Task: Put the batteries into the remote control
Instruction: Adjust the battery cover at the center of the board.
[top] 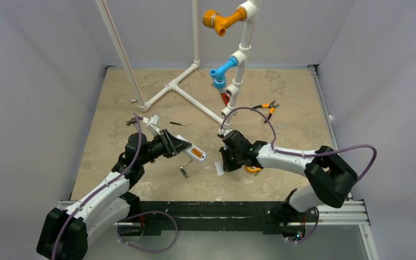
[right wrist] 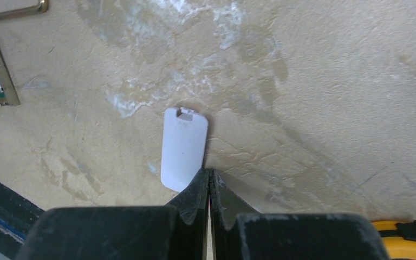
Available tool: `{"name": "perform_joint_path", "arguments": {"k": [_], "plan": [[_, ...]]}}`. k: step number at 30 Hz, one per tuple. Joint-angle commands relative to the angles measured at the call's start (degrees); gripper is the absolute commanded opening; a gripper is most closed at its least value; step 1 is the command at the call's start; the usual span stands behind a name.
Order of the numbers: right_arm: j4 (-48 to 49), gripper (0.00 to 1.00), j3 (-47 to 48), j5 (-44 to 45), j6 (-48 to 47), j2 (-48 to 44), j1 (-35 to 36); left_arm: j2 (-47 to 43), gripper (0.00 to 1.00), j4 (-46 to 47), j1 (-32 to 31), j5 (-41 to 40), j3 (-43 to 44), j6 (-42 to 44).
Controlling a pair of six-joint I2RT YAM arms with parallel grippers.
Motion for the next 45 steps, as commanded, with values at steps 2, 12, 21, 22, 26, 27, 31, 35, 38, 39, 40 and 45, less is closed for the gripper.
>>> {"name": "perform_joint_path", "arguments": {"k": [2,12,21,22,26,27,31,35,38,39,40,45], "plan": [[-2.6,0.00,-1.1,-3.5,0.4,1.2,1.8,0.2,0.00,3.4,0.2,0.0,1.6,0.4],[1.6,0.00,-1.5,-2.9,2.0,3.1,2.7,-1.1,0.00,2.2,0.3,-0.4,1.8,0.5],[6.5,0.00,-2.6,-3.7,3.3,3.1,3.5,-1.4,0.00,0.6,0.3,-0.9,3.0,1.1],[6.9,0.00,-2.8,-3.5,3.5,3.1,3.5,-1.4,0.00,0.7,0.3,-0.8,3.1,1.1],[9.8,0.00,-3.9,-4.9,4.3,2.3,3.6,-1.4,0.00,0.6,0.3,-0.8,3.4,1.1],[10.5,0.00,-4.1,-5.1,4.4,1.9,3.6,-1.4,0.00,0.6,0.3,-0.8,3.4,1.2],[13.7,0.00,-5.4,-4.7,5.2,-1.2,3.6,-1.9,0.00,-0.1,0.3,-1.0,3.4,1.3],[17.9,0.00,-6.8,-4.7,6.6,-4.5,3.6,-3.3,0.00,-0.9,0.3,-1.8,3.1,1.3],[19.8,0.00,-6.5,-5.1,7.2,-5.1,3.6,-4.6,0.00,-1.9,0.3,-2.2,2.9,1.5],[20.0,0.00,-6.0,-5.3,7.3,-4.6,3.6,-5.1,0.00,-2.4,0.4,-2.3,2.9,1.5],[20.3,0.00,-5.6,-5.5,7.4,-4.1,3.6,-5.8,0.00,-3.1,0.3,-2.7,2.9,1.7],[23.3,0.00,-4.6,-6.9,8.9,-1.0,3.6,-11.3,0.00,-8.0,0.3,-6.3,2.3,2.3]]}}
